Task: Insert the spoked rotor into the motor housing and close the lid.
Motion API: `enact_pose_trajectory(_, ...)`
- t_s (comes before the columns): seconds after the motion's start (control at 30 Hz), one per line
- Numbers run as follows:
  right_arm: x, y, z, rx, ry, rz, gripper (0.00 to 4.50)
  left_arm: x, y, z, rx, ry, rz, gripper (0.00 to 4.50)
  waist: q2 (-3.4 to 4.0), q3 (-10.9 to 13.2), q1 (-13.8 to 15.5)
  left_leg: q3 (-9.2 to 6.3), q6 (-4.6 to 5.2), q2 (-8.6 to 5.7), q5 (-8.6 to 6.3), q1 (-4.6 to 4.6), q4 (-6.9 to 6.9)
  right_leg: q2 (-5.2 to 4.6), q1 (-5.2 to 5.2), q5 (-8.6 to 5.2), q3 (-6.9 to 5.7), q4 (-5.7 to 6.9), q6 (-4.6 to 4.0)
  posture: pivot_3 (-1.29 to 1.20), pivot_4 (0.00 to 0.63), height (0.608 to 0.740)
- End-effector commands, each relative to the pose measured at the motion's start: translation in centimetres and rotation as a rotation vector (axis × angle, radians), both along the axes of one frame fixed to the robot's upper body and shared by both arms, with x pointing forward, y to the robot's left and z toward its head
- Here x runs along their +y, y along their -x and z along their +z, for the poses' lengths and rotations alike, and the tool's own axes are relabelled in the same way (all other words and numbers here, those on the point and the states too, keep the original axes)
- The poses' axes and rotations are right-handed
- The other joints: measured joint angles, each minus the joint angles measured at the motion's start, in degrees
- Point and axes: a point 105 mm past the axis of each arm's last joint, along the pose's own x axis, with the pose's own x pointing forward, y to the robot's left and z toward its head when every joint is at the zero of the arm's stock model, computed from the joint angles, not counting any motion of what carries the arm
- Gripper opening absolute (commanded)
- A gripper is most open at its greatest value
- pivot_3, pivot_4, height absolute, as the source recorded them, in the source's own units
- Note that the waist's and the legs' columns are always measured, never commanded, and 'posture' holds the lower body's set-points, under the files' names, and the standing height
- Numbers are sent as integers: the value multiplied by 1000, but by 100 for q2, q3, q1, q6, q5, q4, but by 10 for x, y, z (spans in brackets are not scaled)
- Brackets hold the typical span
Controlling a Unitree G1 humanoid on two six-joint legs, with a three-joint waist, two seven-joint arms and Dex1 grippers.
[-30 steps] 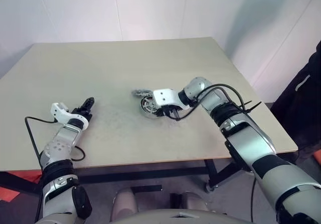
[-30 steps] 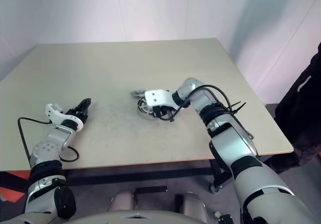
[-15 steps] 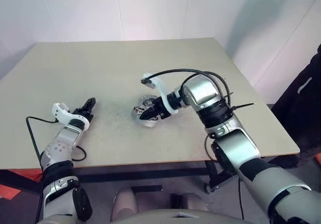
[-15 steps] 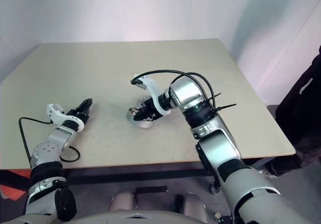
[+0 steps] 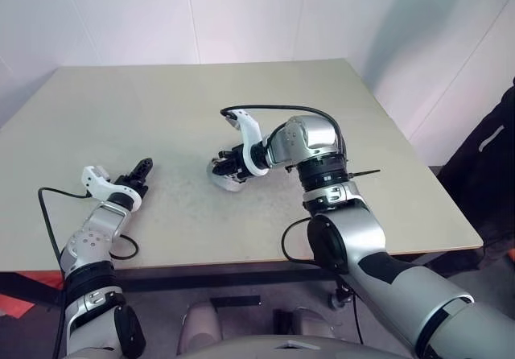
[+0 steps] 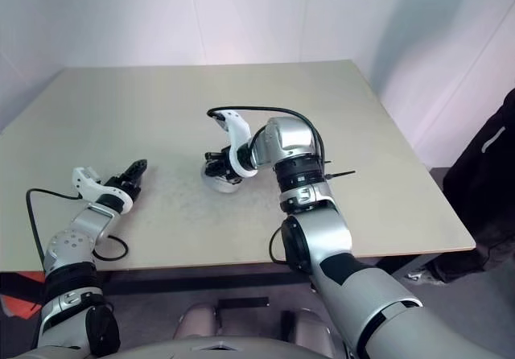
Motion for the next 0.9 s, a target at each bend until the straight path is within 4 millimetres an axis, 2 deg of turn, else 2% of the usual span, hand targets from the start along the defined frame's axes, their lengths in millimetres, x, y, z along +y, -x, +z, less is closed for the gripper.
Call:
enact_pose_trajectory(0.03,19,-10,5,-74,7,-55,2,6,4,-1,18,-15,16,3032,1,0,3,0,-2,0,1,4,0,0,3,-1,0,1,1,0,0,740)
enact_pose_trajectory(0.23,20,-14,1,-95,38,-67,2010,5,3,-1,20,-14,18,3032,2,0,-2,-1,-2,-2,1,33,0,-1,32,-3,1,0,5,0,0,740)
enact_pose_trajectory(0.47,16,-11,14,-104,30,-32,4463,2,-2,-1,21,-12,8,3032,2,0,5,-3,-5,-1,3,34,-3,0,35,-2,1,2,5,0,0,740)
enact_pose_trajectory(0.9,16,-9,22,-125,23,-16,4463,-2,-7,1,17,-13,-9,3032,2,0,24,-4,-9,-1,5,29,-3,0,33,-2,1,3,5,0,0,740)
